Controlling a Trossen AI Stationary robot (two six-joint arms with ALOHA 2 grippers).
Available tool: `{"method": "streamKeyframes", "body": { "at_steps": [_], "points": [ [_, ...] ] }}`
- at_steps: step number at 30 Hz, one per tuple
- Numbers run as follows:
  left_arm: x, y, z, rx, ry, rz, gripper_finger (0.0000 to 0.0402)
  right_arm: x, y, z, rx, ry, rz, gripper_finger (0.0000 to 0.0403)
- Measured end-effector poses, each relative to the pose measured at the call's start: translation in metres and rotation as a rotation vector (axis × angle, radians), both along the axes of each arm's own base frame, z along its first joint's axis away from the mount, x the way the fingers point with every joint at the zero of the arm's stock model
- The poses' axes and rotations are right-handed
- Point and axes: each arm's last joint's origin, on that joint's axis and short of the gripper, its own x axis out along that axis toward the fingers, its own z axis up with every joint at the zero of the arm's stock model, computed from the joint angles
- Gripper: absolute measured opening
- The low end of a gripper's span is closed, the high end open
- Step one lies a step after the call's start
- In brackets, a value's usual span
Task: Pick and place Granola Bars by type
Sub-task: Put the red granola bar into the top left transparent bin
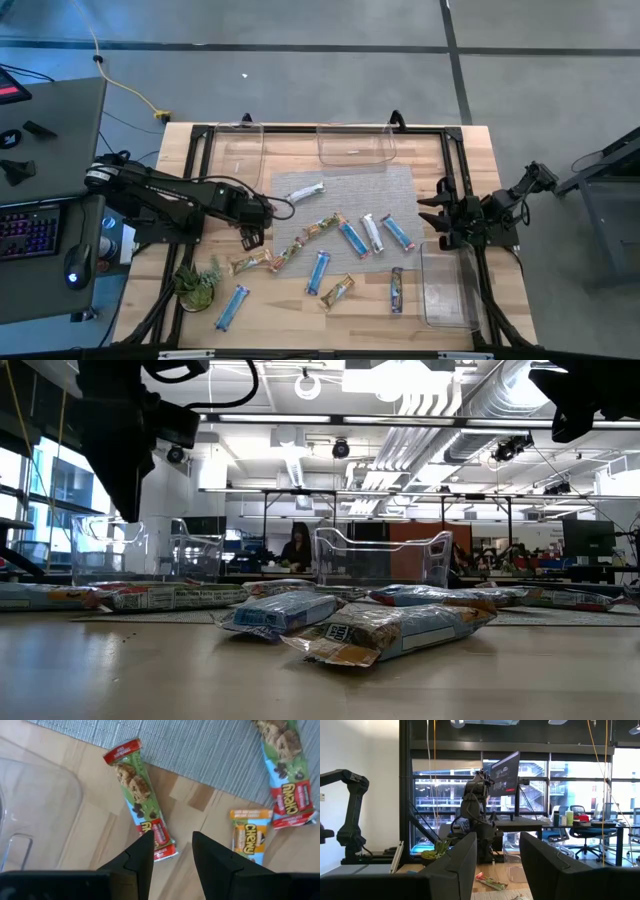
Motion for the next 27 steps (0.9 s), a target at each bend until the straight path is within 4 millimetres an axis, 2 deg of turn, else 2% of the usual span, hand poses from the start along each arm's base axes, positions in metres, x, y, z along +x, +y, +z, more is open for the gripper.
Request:
{"method": "streamKeyframes", "body": {
  "at_steps": [4,8,12,15,22,27],
  "points": [
    [0.000,0.000,0.000,-0.001,0.000,-0.002,0.0136,0.000,0.000,0.000,0.000,0.000,0.000,0.0134],
    [0.002,-0.001,-0.005,-0.024,0.030,0.008,0.0170,0.000,0.000,0.000,0.000,0.000,0.000,0.0134],
    [0.004,-0.002,-0.014,-0.032,0.097,0.075,0.0211,0.000,0.000,0.000,0.000,0.001,0.000,0.0134],
    [0.004,-0.001,-0.026,-0.026,0.136,0.189,0.0231,0.000,0.000,0.000,-0.001,0.003,0.001,0.0134],
    [-0.002,0.000,-0.067,-0.027,0.165,0.312,0.0237,0.000,0.000,-0.001,-0.010,0.014,0.002,0.0134],
    [-0.004,0.001,-0.075,0.008,0.127,0.343,0.0237,0.001,0.000,-0.002,-0.013,0.019,0.002,0.0134]
  ]
}}
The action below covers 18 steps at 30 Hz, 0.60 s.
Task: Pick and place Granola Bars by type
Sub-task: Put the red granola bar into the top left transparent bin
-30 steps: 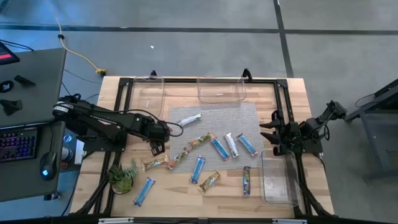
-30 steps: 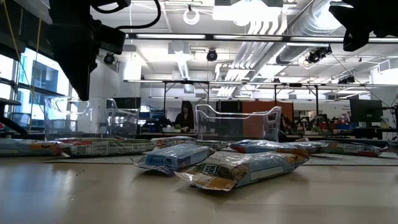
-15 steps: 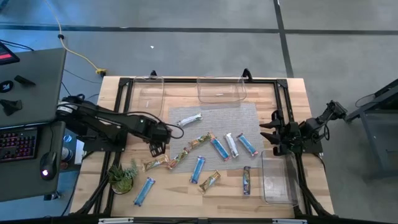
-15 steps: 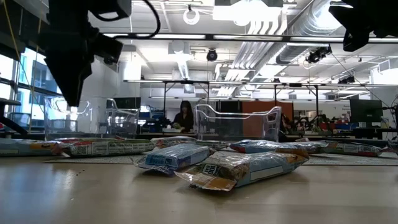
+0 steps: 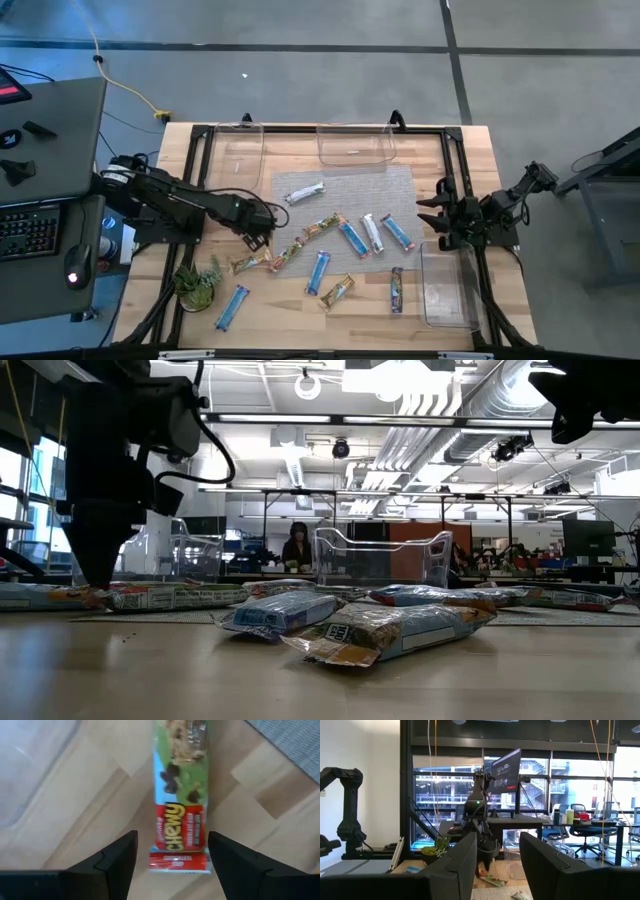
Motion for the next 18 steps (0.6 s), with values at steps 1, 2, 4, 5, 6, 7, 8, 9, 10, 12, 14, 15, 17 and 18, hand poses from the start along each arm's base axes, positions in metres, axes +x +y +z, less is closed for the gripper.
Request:
{"method": "streamKeyframes", "body": {
  "at_steps": [1,2,4,5,6,7,8,9,10,12,14,15,17,18],
  "points": [
    [0.0001,0.0004,0.0000,0.013,-0.001,-0.006,0.0237,0.0001,0.0000,-0.0001,-0.001,0.001,0.000,0.0134],
    [0.0001,0.0007,0.0000,0.023,0.000,-0.019,0.0237,0.0000,0.0000,-0.0001,0.001,0.001,0.000,0.0134],
    [0.0009,0.0011,0.0001,0.037,-0.006,-0.038,0.0237,0.0002,0.0001,-0.0007,-0.004,0.007,0.000,0.0134],
    [0.0021,0.0009,0.0000,0.035,-0.019,-0.040,0.0237,0.0003,0.0002,-0.0009,-0.005,0.008,0.000,0.0134],
    [0.0036,0.0006,0.0001,0.032,-0.035,-0.040,0.0237,0.0003,0.0002,-0.0008,-0.004,0.008,0.001,0.0134],
    [0.0050,0.0002,0.0001,0.026,-0.049,-0.040,0.0237,0.0003,0.0002,-0.0009,-0.004,0.009,0.001,0.0134],
    [0.0063,-0.0002,0.0001,0.021,-0.062,-0.039,0.0237,0.0004,0.0003,-0.0014,-0.008,0.013,0.001,0.0134],
    [0.0075,-0.0004,0.0001,0.017,-0.076,-0.033,0.0237,0.0005,0.0003,-0.0014,-0.009,0.014,0.001,0.0134],
    [0.0085,-0.0006,0.0002,0.015,-0.088,-0.026,0.0237,0.0004,0.0003,-0.0013,-0.008,0.013,0.001,0.0134],
    [0.0094,-0.0006,0.0003,0.018,-0.100,-0.014,0.0237,0.0004,0.0003,-0.0013,-0.007,0.012,0.001,0.0134],
    [0.0080,0.0002,0.0003,0.039,-0.089,-0.008,0.0237,0.0004,0.0003,-0.0013,-0.008,0.012,0.001,0.0134],
    [0.0070,0.0005,-0.0004,0.046,-0.085,-0.004,0.0237,0.0004,0.0003,-0.0013,-0.008,0.012,0.001,0.0134],
    [0.0038,0.0011,-0.0053,0.044,-0.083,0.013,0.0237,0.0004,0.0003,-0.0013,-0.007,0.012,0.001,0.0134],
    [0.0014,0.0013,-0.0088,0.038,-0.082,0.033,0.0237,0.0004,0.0003,-0.0013,-0.008,0.012,0.001,0.0134]
  ]
}}
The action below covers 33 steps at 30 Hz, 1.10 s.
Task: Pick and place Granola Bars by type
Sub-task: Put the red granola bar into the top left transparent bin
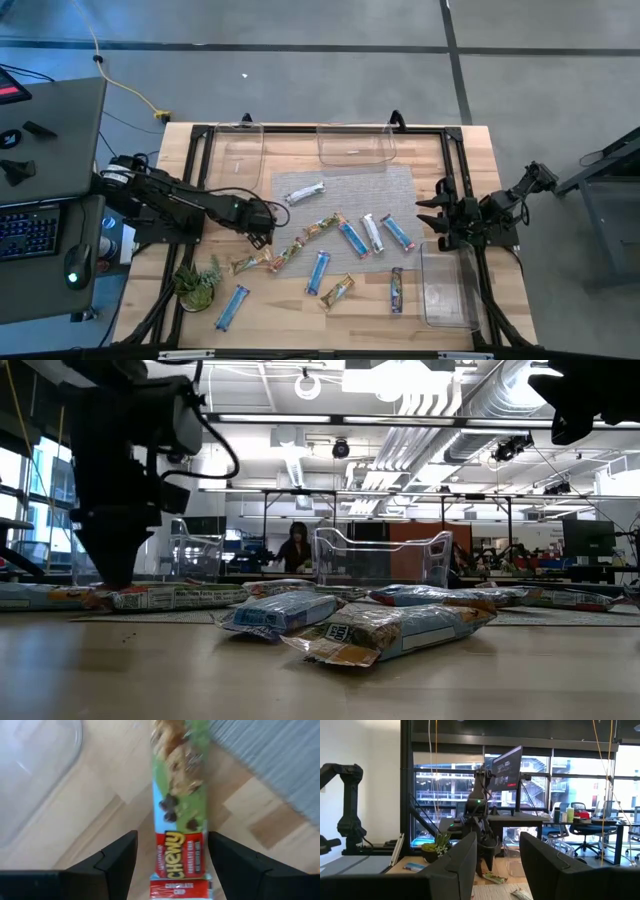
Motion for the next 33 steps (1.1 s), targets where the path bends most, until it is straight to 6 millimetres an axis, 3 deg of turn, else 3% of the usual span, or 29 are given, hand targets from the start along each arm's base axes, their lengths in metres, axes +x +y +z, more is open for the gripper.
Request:
{"method": "streamKeyframes", "body": {
  "at_steps": [7,13,17,25,33],
  "points": [
    [-0.010,0.000,-0.016,-0.063,-0.022,0.045,0.0228,0.000,0.000,0.000,0.001,0.000,0.000,0.0134],
    [-0.009,0.000,-0.014,-0.068,-0.038,0.033,0.0160,0.000,0.000,0.000,0.001,0.000,0.000,0.0134],
    [-0.004,-0.001,-0.003,-0.083,-0.045,-0.002,0.0116,0.000,0.000,0.000,0.001,0.000,0.001,0.0134],
    [0.005,-0.002,0.048,-0.033,0.012,-0.084,0.0093,0.000,0.000,0.000,-0.001,0.002,0.000,0.0134],
    [0.002,0.005,0.132,0.209,0.089,-0.086,0.0091,0.000,0.000,-0.001,-0.006,0.009,0.000,0.0134]
  ]
}}
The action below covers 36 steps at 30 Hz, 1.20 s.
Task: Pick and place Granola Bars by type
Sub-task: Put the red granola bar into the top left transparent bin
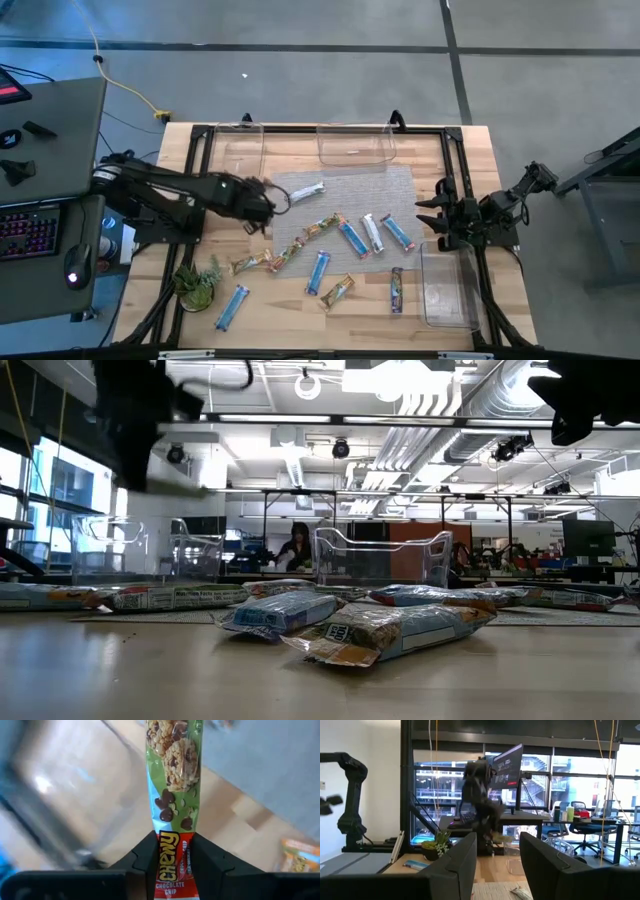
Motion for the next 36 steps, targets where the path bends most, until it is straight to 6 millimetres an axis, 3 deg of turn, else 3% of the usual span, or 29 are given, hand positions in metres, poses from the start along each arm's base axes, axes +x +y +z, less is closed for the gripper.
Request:
{"method": "streamKeyframes", "body": {
  "at_steps": [5,10,18,26,29,36],
  "points": [
    [-0.006,0.007,0.044,0.190,-0.010,-0.005,0.0091,0.000,0.000,0.000,-0.003,0.005,0.000,0.0134],
    [-0.012,0.034,0.055,0.163,0.000,0.028,0.0091,0.000,0.000,-0.001,-0.005,0.009,0.000,0.0134],
    [-0.035,0.104,0.024,0.119,0.092,0.282,0.0091,0.001,0.000,-0.002,-0.123,0.024,-0.031,0.0134],
    [-0.037,0.176,-0.029,-0.082,-0.180,0.188,0.0091,0.001,0.000,-0.002,-0.132,0.024,-0.034,0.0134],
    [-0.044,0.194,-0.041,-0.077,-0.244,0.161,0.0091,0.001,0.000,-0.002,-0.138,0.024,-0.036,0.0134],
    [-0.070,0.212,-0.050,-0.054,-0.047,0.087,0.0092,0.001,0.000,-0.002,-0.147,0.024,-0.038,0.0134]
  ]
}}
